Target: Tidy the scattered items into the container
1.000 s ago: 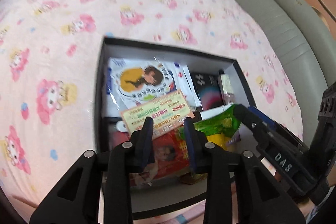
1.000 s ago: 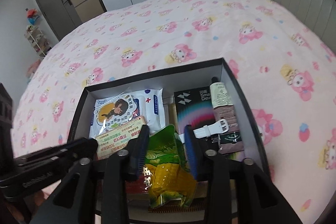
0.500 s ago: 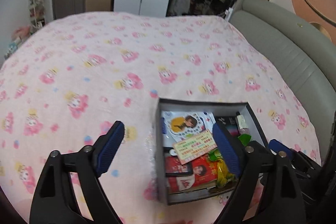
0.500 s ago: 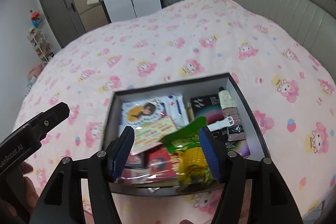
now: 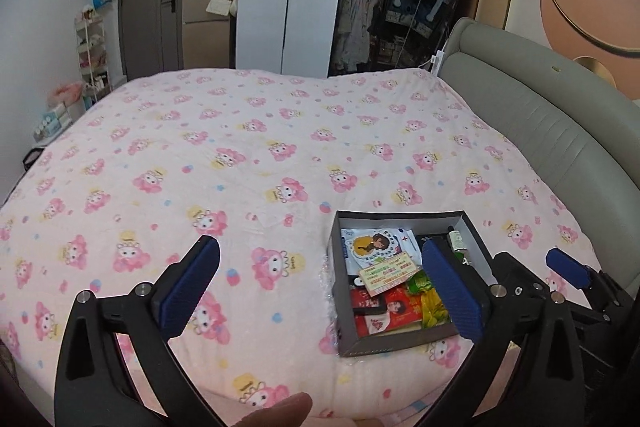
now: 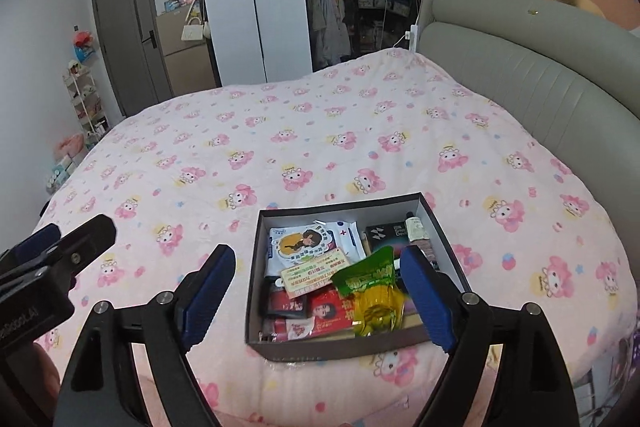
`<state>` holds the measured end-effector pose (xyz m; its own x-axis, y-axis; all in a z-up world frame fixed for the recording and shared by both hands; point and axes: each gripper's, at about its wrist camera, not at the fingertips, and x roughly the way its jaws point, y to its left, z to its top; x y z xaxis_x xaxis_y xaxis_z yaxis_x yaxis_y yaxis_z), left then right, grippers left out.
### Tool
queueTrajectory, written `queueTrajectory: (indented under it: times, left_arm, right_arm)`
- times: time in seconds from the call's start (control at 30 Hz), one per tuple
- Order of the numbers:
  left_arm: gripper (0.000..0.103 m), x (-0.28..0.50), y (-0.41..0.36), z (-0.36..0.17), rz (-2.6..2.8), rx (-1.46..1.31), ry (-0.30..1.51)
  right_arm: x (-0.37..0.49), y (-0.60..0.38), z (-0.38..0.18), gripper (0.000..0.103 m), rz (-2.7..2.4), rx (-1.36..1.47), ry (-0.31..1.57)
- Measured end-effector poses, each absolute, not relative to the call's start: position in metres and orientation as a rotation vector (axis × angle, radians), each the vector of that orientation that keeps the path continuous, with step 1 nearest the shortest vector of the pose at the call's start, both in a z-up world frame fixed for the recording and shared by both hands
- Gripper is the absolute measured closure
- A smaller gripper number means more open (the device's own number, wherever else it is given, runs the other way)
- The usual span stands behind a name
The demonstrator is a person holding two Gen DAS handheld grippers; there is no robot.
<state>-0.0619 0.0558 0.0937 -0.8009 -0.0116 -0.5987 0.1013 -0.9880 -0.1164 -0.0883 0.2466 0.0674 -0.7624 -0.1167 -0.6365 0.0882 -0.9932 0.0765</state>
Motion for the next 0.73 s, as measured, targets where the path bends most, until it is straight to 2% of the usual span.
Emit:
queueTrajectory:
  times: [0.33,0.73]
  left_arm:
    - [0.001,0.021,0.056,0.103,-2.951,0.896,0.162]
    - [0.001,0.061,0.057,0.104,-2.941,0.883,0.179]
  right_arm:
    - [-0.016,0.238,0.074,0.019,-2.828,0.955,-0.045]
    - [0.023,0.234,0.079,0.019,-2.799,0.921,-0.029]
